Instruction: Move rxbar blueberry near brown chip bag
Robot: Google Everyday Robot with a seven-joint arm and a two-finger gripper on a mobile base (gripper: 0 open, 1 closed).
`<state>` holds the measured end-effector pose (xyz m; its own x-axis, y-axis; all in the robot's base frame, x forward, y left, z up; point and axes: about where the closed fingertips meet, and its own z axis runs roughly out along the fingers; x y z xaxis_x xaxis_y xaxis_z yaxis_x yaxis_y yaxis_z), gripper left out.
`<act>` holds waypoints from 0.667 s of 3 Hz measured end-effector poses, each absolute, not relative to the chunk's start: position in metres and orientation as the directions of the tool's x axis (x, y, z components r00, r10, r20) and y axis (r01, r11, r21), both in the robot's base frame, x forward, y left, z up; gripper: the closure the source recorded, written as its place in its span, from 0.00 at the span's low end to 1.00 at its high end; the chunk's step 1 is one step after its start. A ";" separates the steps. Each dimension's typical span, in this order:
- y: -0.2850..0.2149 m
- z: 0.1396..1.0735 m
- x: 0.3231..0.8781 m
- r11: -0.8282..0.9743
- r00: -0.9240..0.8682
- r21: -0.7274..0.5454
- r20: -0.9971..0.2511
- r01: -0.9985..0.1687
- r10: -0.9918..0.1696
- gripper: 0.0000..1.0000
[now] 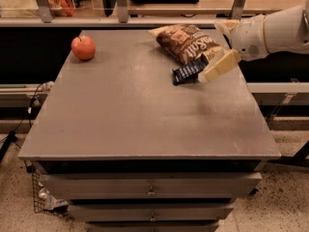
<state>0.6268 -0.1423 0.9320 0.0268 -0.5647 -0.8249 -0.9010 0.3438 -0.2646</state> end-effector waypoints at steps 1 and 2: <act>-0.144 0.941 0.591 0.337 0.037 -0.241 -0.858 -0.910 -0.512 0.00; -0.148 0.942 0.585 0.344 0.034 -0.235 -0.865 -0.909 -0.501 0.00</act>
Offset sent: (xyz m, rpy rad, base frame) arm -0.0344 -0.0013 0.0085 0.0595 0.0031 0.0235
